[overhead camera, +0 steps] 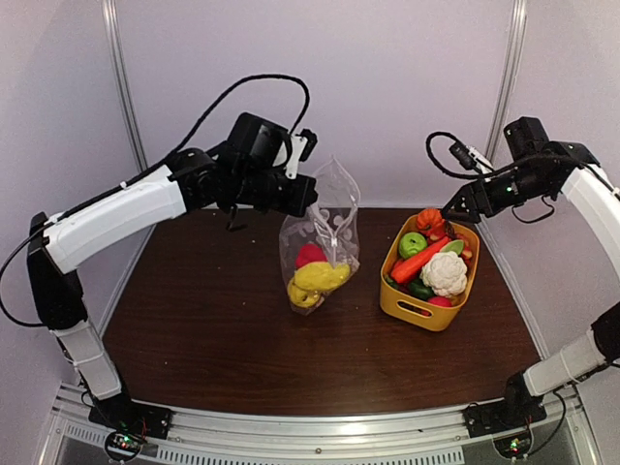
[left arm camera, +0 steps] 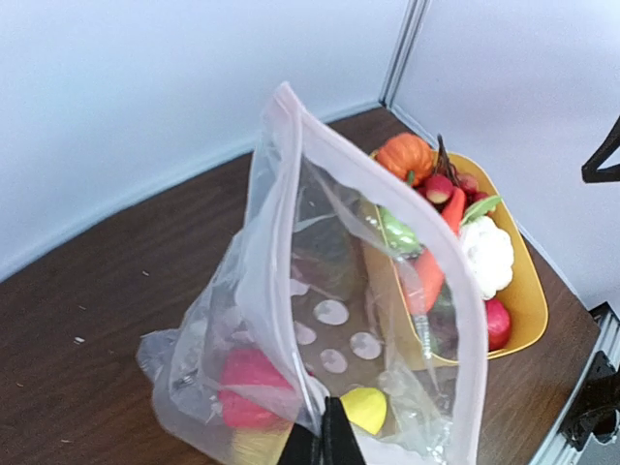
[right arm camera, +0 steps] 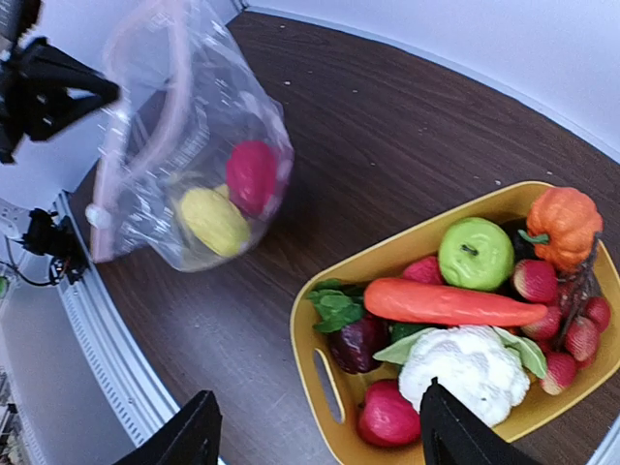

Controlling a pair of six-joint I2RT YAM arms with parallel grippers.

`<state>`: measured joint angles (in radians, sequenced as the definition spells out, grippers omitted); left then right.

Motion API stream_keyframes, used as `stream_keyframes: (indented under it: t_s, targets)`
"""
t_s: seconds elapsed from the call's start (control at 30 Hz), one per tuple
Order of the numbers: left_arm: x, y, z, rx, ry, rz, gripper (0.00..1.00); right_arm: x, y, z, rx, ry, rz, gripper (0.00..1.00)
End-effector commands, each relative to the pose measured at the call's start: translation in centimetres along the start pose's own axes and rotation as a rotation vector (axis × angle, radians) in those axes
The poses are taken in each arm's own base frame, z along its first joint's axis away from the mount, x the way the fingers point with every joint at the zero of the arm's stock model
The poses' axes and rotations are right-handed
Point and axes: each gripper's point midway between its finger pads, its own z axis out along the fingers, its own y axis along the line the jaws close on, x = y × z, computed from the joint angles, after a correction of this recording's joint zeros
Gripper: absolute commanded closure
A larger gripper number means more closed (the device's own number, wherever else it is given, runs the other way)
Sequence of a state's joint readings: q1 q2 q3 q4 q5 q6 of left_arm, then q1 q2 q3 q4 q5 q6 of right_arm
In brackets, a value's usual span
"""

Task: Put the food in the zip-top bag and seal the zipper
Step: Adjust the zipper food storage bag at the center of the board.

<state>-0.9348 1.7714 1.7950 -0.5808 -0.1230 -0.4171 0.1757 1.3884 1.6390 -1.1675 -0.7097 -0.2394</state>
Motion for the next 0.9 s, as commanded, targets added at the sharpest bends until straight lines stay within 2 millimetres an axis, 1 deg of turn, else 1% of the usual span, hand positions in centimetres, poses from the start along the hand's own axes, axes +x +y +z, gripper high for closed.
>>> stream_keyframes:
  t_s: [0.0,0.03,0.07,0.1,0.13,0.23,0.27,0.3,0.33,0.4,0.47,0.53,0.6,0.7,0.87]
  targets:
    - [-3.0,3.2,-3.9,-0.115,-0.009,0.143,1.00,2.9,-6.6,1.7,0.276,0.066,-0.056,0.30]
    - [-2.2,3.2,-3.4,-0.097,0.048,0.141,1.00,3.5,-7.9,2.0,0.330,0.088,-0.061,0.31]
    - [-1.6,2.7,-3.1,-0.060,0.086,0.150,1.00,4.3,-9.1,2.4,0.368,0.113,-0.056,0.33]
    - [-1.1,2.2,-3.1,-0.029,0.112,0.164,1.00,4.7,-9.6,2.6,0.380,0.129,-0.056,0.33]
    - [-1.0,2.1,-3.4,-0.022,0.119,0.180,1.00,5.1,-10.0,2.8,0.387,0.148,-0.059,0.35]
    - [-1.9,3.0,-5.1,-0.054,0.091,0.233,1.00,5.6,-10.9,2.8,0.427,0.168,-0.066,0.35]
    - [-2.0,3.3,-5.4,-0.053,0.089,0.239,1.00,5.7,-11.0,2.8,0.431,0.166,-0.066,0.35]
    - [-1.5,3.4,-5.4,-0.043,0.101,0.245,1.00,5.8,-11.0,2.9,0.433,0.160,-0.064,0.34]
    - [-0.7,3.3,-5.0,-0.029,0.123,0.252,1.00,6.0,-11.1,3.1,0.430,0.156,-0.055,0.35]
    - [1.6,2.7,-3.2,0.023,0.184,0.250,1.00,6.6,-11.1,3.6,0.419,0.161,-0.041,0.35]
    - [3.5,1.4,-1.5,0.113,0.222,0.231,1.00,6.7,-11.3,3.9,0.418,0.160,-0.029,0.35]
    - [4.6,0.3,-0.1,0.185,0.232,0.204,1.00,5.9,-11.6,3.8,0.435,0.136,-0.038,0.35]
    - [5.1,-1.0,0.6,0.260,0.235,0.179,1.00,4.4,-12.2,3.5,0.465,0.104,-0.049,0.35]
    - [5.4,-2.0,0.9,0.320,0.246,0.156,1.00,2.2,-13.3,3.6,0.491,0.072,-0.046,0.35]
    - [5.8,-2.8,0.5,0.373,0.230,0.140,1.00,-0.2,-15.2,5.4,0.495,0.034,-0.047,0.33]
